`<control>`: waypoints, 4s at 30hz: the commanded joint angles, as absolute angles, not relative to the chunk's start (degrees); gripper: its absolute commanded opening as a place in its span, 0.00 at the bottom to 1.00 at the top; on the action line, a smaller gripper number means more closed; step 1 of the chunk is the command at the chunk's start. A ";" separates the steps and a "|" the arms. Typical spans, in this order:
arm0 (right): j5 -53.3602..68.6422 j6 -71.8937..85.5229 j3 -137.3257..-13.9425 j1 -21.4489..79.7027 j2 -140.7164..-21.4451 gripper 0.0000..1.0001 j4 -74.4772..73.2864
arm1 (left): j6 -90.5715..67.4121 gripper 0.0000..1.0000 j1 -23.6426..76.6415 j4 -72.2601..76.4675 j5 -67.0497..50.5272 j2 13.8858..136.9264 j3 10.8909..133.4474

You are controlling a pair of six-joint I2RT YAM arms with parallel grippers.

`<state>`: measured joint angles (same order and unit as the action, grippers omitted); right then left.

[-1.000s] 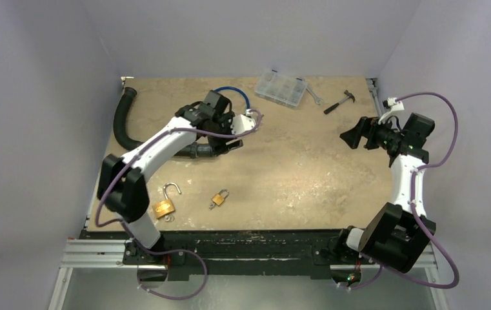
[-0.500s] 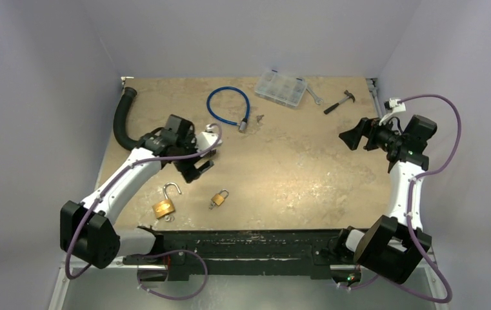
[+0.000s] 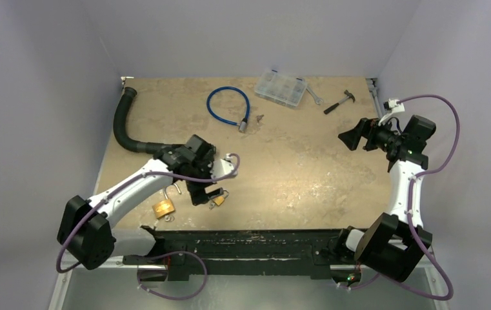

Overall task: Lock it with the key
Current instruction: Pick up the lock from the center of the board.

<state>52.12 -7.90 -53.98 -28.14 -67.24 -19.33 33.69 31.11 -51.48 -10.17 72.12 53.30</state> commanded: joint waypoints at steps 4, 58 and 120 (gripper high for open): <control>52.16 -7.22 -53.48 -28.36 -65.85 0.99 -17.98 | 20.40 0.88 39.18 -40.76 -10.36 78.87 54.38; 48.58 17.28 -41.86 -10.94 -60.95 0.99 19.24 | -21.12 0.00 36.22 -8.47 -21.32 91.21 74.44; 66.93 -4.16 -52.51 15.99 -69.50 0.00 2.88 | -0.49 1.00 18.51 -14.90 -51.32 75.54 68.47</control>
